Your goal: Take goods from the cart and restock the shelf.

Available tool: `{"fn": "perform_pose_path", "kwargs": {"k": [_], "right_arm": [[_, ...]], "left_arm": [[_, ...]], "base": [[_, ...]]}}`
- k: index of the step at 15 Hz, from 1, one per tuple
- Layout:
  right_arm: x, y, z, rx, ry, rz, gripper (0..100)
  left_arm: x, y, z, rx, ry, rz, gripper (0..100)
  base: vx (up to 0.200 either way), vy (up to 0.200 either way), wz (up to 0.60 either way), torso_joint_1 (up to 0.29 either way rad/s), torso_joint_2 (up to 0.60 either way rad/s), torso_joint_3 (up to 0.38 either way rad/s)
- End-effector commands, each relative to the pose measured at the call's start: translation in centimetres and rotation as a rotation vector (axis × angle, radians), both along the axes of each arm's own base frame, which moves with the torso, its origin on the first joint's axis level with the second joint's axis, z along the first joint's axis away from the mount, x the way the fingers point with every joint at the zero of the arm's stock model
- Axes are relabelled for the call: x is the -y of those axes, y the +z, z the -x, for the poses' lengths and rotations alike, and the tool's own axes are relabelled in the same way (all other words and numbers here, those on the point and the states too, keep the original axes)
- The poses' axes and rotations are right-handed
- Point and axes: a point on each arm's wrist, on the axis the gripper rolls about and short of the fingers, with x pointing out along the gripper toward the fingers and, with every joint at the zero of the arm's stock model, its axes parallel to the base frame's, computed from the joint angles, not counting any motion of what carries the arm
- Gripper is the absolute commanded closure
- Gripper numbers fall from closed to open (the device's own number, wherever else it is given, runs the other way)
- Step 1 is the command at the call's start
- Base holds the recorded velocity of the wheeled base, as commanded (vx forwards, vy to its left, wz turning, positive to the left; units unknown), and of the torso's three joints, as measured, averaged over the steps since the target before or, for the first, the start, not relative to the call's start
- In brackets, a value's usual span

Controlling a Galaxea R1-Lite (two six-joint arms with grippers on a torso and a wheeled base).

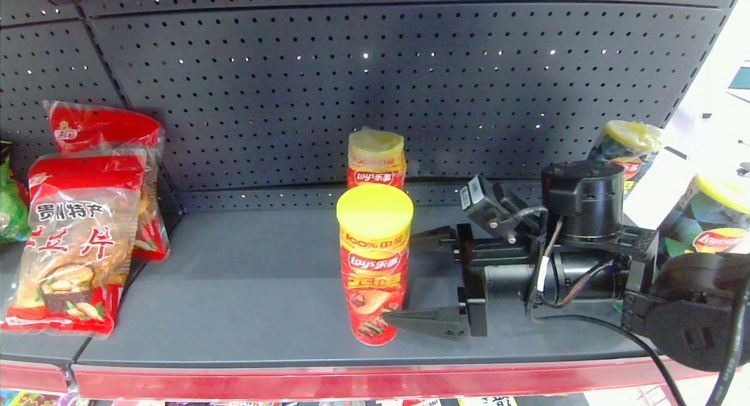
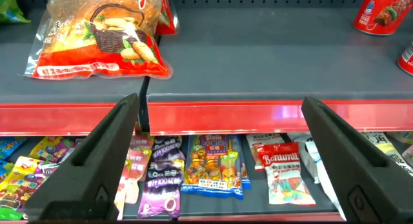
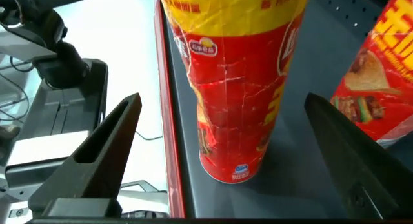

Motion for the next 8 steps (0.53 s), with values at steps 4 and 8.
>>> {"fn": "perform_pose_path", "kwargs": {"k": [4,8], "right_arm": [[-0.51,-0.5,-0.53,-0.002,-0.008,0.005,0],[-0.48,-0.65,-0.73,-0.004,-0.013,0.007,0]], "left_arm": [[0.0,0.0,-0.01,-0.001,0.0,0.0,0],[0.0,0.0,-0.01,-0.001,0.0,0.0,0]], "base": [[0.0,0.0,0.0,0.0,0.0,0.0],[0.0,0.0,0.0,0.0,0.0,0.0]]}}
